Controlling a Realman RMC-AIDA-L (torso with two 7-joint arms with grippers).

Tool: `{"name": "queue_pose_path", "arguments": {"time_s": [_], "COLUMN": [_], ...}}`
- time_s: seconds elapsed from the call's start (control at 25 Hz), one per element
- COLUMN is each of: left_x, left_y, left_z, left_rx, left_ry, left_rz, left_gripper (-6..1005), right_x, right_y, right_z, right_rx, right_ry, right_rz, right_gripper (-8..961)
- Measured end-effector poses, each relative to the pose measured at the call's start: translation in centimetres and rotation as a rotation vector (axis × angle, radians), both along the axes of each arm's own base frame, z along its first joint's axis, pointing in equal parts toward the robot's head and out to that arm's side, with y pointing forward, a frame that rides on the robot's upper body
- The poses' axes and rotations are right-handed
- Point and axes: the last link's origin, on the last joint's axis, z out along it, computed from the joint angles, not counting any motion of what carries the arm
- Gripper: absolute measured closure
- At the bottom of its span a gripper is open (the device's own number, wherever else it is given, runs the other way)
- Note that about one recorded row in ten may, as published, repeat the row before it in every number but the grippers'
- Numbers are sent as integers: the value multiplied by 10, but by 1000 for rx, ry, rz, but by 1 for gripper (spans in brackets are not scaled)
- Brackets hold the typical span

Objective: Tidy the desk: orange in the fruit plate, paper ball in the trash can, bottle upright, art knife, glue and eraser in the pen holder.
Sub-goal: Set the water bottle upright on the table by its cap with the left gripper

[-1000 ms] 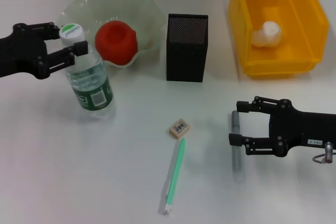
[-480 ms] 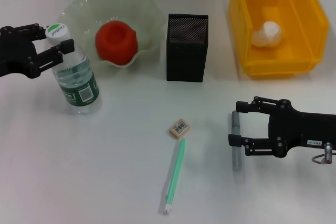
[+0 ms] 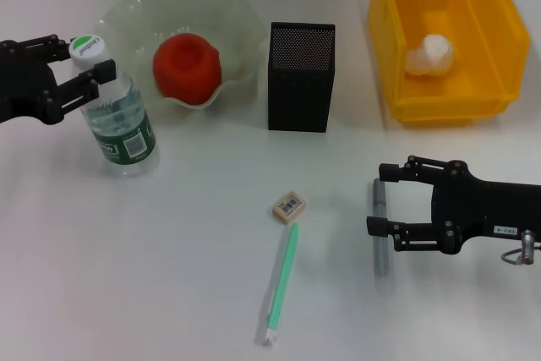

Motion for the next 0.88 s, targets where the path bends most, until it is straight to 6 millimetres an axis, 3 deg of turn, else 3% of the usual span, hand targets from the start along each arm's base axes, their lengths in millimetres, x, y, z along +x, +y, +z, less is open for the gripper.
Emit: {"name": "queue_pose_path", "arguments": {"time_s": [0.88], "left_x": [1], "left_y": [3], "left_z": [-2], "left_rx": [22], "left_ry": [17], "left_rz": [-9], "left_gripper": [541], "right_x": [1], "right_y": [1], "right_z": [1], "right_rx": [4], "right_ry": [-6], "right_rz": [0], "right_gripper": [124]}}
